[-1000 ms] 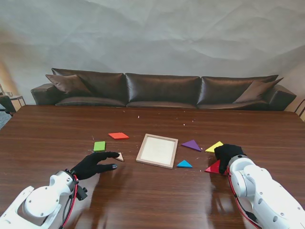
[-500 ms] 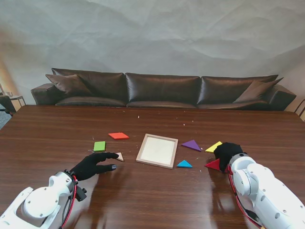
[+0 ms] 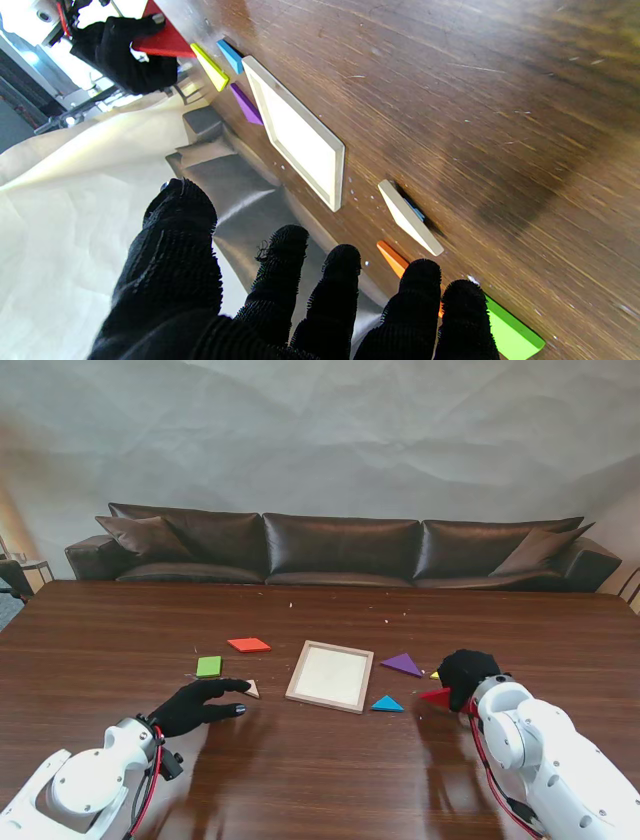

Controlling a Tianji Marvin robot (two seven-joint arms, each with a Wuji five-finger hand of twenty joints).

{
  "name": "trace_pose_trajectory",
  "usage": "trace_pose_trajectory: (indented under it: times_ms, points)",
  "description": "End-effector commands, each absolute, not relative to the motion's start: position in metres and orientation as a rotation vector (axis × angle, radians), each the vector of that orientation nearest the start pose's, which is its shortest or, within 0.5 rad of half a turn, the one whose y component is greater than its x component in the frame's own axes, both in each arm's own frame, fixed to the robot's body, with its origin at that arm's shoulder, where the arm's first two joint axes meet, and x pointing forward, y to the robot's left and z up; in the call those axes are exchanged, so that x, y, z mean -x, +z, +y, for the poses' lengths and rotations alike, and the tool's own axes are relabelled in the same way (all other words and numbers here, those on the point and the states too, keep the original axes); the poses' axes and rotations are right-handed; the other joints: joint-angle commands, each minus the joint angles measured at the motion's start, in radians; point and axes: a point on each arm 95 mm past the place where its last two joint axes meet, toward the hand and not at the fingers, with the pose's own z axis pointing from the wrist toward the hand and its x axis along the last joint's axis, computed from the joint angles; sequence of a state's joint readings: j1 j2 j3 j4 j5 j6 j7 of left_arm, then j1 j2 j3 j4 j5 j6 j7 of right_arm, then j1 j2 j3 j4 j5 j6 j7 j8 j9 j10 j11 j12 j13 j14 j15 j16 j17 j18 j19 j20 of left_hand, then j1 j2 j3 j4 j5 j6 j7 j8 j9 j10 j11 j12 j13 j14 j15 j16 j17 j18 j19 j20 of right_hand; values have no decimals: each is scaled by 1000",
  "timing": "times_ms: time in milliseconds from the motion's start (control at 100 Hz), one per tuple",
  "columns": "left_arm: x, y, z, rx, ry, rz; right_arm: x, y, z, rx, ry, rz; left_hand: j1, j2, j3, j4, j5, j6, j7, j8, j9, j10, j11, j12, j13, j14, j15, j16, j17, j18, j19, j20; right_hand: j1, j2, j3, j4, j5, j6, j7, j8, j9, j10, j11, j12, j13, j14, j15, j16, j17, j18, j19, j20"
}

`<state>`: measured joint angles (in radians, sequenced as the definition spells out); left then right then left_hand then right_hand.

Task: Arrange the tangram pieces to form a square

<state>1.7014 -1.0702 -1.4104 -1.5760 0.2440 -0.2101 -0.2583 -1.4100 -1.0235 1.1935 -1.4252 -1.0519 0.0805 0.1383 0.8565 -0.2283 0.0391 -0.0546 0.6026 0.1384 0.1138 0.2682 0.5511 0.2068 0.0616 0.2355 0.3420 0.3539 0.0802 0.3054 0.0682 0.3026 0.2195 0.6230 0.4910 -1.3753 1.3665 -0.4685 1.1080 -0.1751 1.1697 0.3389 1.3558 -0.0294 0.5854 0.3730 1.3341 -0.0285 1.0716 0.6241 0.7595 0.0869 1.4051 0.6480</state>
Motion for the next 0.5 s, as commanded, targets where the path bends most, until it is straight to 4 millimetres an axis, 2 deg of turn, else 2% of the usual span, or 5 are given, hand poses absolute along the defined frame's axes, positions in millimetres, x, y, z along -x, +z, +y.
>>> trace_pose_trajectory:
  times_ms: [0,210,490]
  points:
    - [-370,-353,53,1981,-1892,1316,-459,-311,-42,-1226,1182,1579,3,41,-24,34,10,-7,1,2,12,-14,1,2,8,3,7,10,-16,1,-25,15,57,-19,48,-6,55,-17,28,-7,102,38,25,19,-14,-103,29,-3,326,-3,51,18]
    - [-373,-356,50,1996,-1891,1330,-477,-290,19,-1203,1296,1635,6,42,-26,35,10,-7,1,2,12,-14,1,2,4,2,5,9,-17,-1,-25,16,61,18,34,5,35,-5,27,11,96,44,6,13,-15,-93,22,-7,319,21,36,15]
    - [-372,-357,48,2012,-1890,1327,-498,-300,92,-1232,1403,1708,9,42,-28,35,13,-5,2,2,13,-12,1,2,3,1,5,9,-16,0,-24,16,65,37,31,10,19,5,23,38,94,53,-16,15,-15,-81,13,-9,315,41,24,14]
